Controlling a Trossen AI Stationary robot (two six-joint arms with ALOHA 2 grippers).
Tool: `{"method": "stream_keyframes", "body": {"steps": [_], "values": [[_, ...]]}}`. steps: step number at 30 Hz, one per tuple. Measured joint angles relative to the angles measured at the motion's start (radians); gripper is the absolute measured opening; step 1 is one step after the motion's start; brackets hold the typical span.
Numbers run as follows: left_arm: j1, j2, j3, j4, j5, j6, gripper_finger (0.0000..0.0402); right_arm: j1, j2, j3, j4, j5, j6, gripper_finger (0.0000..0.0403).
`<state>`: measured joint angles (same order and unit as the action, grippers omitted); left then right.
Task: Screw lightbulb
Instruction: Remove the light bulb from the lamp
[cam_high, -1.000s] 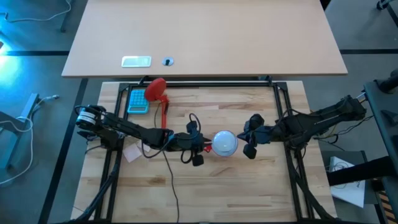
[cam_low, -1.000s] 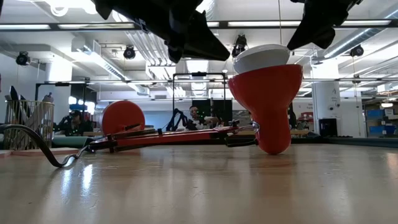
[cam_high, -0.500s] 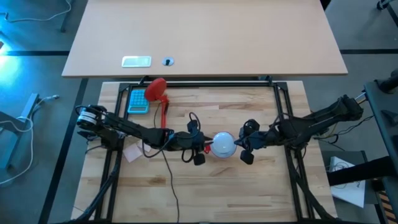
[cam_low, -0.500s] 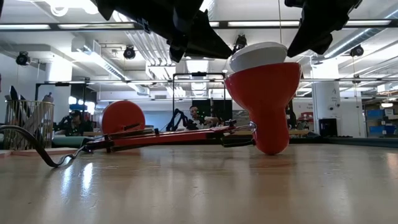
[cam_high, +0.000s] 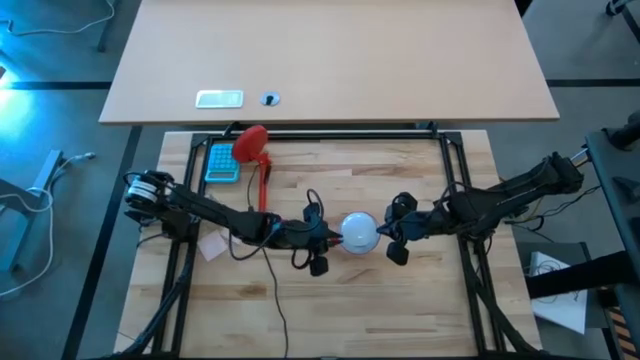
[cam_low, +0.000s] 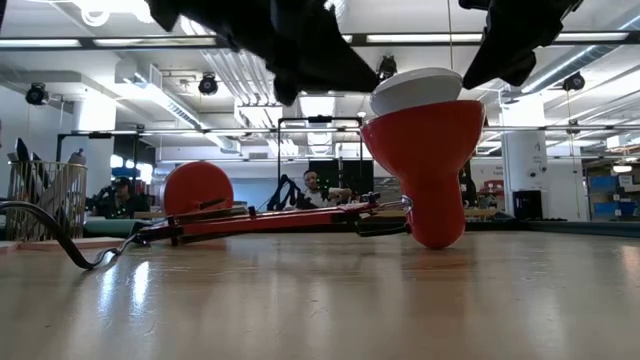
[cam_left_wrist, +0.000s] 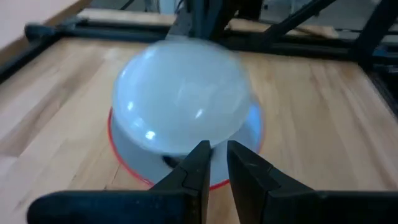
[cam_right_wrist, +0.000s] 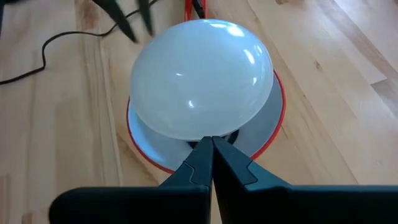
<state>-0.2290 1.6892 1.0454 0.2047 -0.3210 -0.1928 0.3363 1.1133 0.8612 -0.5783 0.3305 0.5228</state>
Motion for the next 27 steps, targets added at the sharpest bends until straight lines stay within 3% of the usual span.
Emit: {"method": "stream_keyframes", "body": {"steps": [13,19,22,27], "values": [[0.01,0.034,-0.001,0.041,-0.017,0.02,0.0046,0.011,0.0,0.0,0.01,-0.051,-0.015,0.0],[0.012,0.01,0.0,-0.017,-0.087,0.027,0.0046,0.03,-0.006,0.003,0.075,-0.157,-0.017,0.0],[0.007,-0.018,0.0,-0.041,-0.088,0.016,0.0046,0.032,-0.025,0.03,0.001,-0.118,-0.016,0.0],[-0.003,-0.014,0.0,-0.039,-0.087,0.0,0.0046,0.01,-0.051,0.052,-0.07,0.057,-0.047,0.0]]}}
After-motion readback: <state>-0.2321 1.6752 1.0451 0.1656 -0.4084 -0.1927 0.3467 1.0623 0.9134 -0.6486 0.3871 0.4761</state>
